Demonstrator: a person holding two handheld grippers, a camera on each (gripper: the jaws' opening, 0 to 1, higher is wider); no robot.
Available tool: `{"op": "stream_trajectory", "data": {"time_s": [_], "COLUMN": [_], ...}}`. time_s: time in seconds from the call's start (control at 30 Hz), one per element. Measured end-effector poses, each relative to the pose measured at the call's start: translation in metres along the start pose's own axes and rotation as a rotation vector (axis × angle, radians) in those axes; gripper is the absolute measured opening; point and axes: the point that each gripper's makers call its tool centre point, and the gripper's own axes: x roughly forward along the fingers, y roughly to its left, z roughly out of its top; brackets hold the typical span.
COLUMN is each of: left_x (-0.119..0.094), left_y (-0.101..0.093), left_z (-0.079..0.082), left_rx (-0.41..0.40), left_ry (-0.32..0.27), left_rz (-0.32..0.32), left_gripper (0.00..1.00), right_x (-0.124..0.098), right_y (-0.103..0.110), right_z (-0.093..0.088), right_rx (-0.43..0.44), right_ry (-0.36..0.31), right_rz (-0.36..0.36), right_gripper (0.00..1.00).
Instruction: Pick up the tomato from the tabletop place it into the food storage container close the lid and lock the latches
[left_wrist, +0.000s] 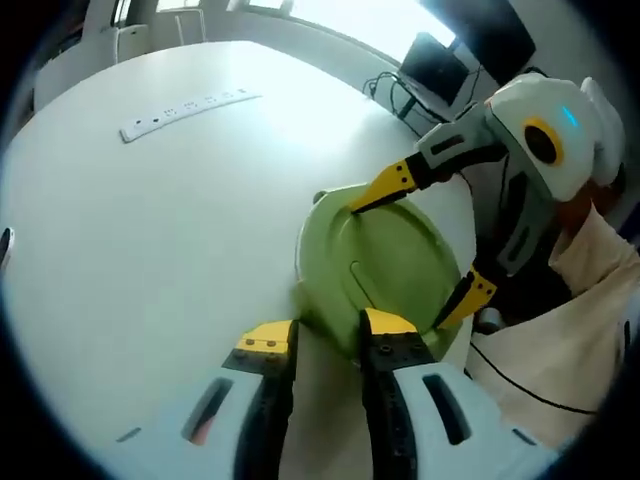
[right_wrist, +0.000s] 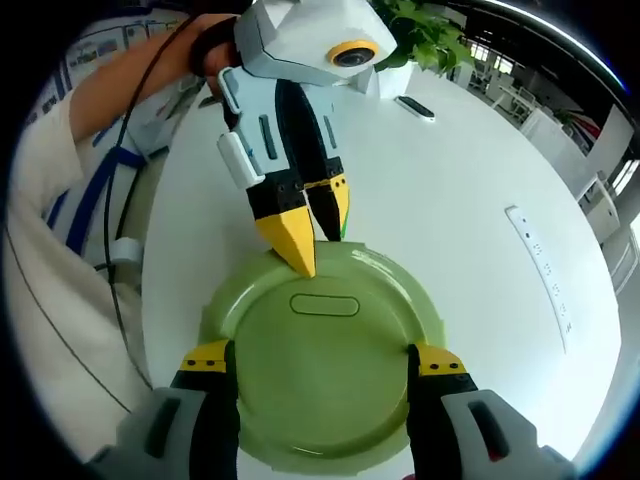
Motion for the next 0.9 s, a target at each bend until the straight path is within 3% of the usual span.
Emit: {"op": "stream_trajectory", "data": {"time_s": [0.17,0.23,0.47,0.53,0.73,0.77,0.8,0.9], "left_x": [-0.008,-0.012,-0.029,-0.036,-0.061,-0.064,-0.069,-0.076], "left_y": [-0.004,-0.007,-0.016,-0.02,-0.022,-0.018,-0.013,-0.011], "left_z": [0.016,0.019,0.04,0.047,0.06,0.061,0.065,0.064], "left_rx": [0.006,0.015,0.133,0.179,0.205,0.229,0.264,0.241], "left_ry": [-0.108,-0.126,-0.283,-0.348,-0.519,-0.535,-0.576,-0.612], "left_rz": [-0.007,-0.007,0.022,0.03,0.077,0.096,0.154,0.174], "left_gripper": [0.2,0.21,0.21,0.2,0.15,0.13,0.13,0.14], "right_x": [0.0,0.0,-0.005,-0.011,-0.036,-0.042,-0.046,-0.059], "right_y": [0.0,0.0,-0.006,-0.01,-0.015,-0.016,-0.017,-0.02], "right_z": [0.001,0.002,0.009,0.014,0.025,0.031,0.033,0.032], "right_rx": [0.002,0.002,-0.001,0.007,0.033,0.044,0.057,0.064], "right_ry": [-0.014,-0.022,-0.079,-0.118,-0.248,-0.301,-0.324,-0.361], "right_rz": [-0.003,-0.005,-0.055,-0.077,-0.107,-0.114,-0.119,-0.137], "right_gripper": [0.63,0.63,0.63,0.63,0.63,0.63,0.63,0.64]}}
